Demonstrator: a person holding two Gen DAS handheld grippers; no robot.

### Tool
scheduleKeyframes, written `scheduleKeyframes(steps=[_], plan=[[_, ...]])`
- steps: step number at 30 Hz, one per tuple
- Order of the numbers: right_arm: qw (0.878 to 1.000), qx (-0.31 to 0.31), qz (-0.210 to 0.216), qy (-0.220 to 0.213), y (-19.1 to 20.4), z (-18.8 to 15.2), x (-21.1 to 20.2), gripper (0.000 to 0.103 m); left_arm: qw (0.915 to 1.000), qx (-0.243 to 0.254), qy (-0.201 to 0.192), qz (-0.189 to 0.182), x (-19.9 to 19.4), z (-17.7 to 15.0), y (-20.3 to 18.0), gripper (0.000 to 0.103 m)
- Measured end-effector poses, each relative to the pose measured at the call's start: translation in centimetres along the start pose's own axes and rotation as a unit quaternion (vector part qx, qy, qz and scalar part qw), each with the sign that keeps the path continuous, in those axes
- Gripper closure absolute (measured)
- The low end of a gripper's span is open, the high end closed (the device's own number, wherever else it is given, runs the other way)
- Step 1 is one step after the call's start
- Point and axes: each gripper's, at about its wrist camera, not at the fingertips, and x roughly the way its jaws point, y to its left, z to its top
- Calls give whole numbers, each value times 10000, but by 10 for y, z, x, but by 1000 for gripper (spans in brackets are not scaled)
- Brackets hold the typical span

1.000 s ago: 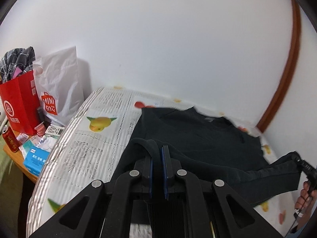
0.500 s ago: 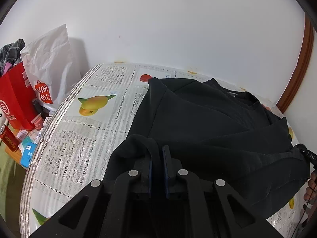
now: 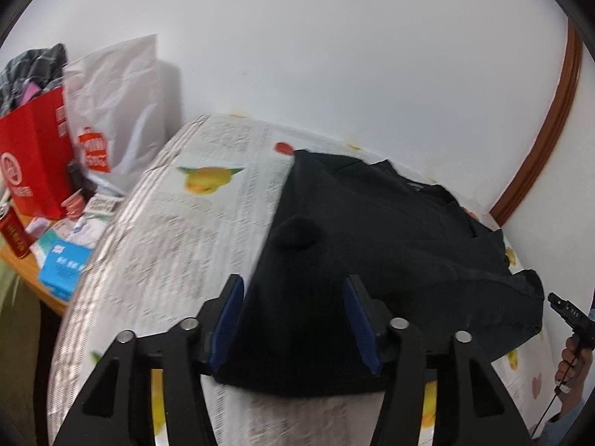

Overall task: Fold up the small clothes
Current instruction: 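Lay the lifted hem over toward the collar and open both grippers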

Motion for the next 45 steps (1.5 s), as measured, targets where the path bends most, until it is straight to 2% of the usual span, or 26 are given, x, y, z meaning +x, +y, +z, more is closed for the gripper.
scheduleKeyframes(steps=[4, 9, 13, 14, 15, 16, 17, 18, 20, 23, 32, 36, 38, 41, 43, 44, 45], plan=[[9986, 295, 133, 413, -18, -16, 14, 55, 9995, -136, 283, -26, 6, -10, 18, 46], [9958, 273, 548, 682, -9, -34, 26, 55, 9969, 21, 778, -123, 29, -23, 19, 46], [9959, 81, 347, 831, 3, -36, 41, 55, 9969, 204, 753, 21, 39, -26, 13, 46], [9956, 127, 348, 863, 4, -36, 42, 56, 9968, 225, 764, 34, 39, -26, 12, 53], [9955, 132, 353, 870, 4, -36, 42, 62, 9967, 229, 782, -9, 38, -26, 11, 60], [9951, 76, 429, 884, 6, -37, 41, 71, 9965, 193, 810, -95, 38, -26, 11, 74], [9944, -46, 527, 913, 9, -38, 40, 84, 9964, 168, 822, -143, 36, -27, 11, 84], [9951, -217, 433, 861, 13, -40, 36, 97, 9965, 152, 805, -154, 34, -28, 11, 85], [9948, -452, 406, 820, 18, -43, 29, 97, 9968, 157, 769, -131, 27, -30, 10, 88], [9951, -477, 444, 744, 14, -49, 17, 97, 9970, 261, 720, -103, 12, -35, 5, 88], [9950, -324, 523, 785, -19, -73, -27, 97, 9944, 566, 868, -220, -37, -80, -5, 88], [9958, -500, 306, 705, -28, -87, -50, 97, 9928, 771, 897, -215, -49, -98, -12, 88], [9955, -615, 123, 708, -28, -92, -55, 94, 9925, 849, 869, -96, -51, -100, -16, 83], [9950, -756, -341, 562, -24, -95, -73, 88, 9929, 913, 746, 151, -60, -97, -21, 80], [9952, -880, -300, 294, -16, -94, -92, 77, 9943, 890, 556, 180, -71, -93, -22, 78], [9955, -917, -211, 139, -12, -92, -102, 64, 9950, 886, 440, 132, -78, -91, -24, 71], [9956, -933, -125, 41, -8, -92, -108, 56, 9954, 887, 352, 38, -83, -89, -25, 66]])
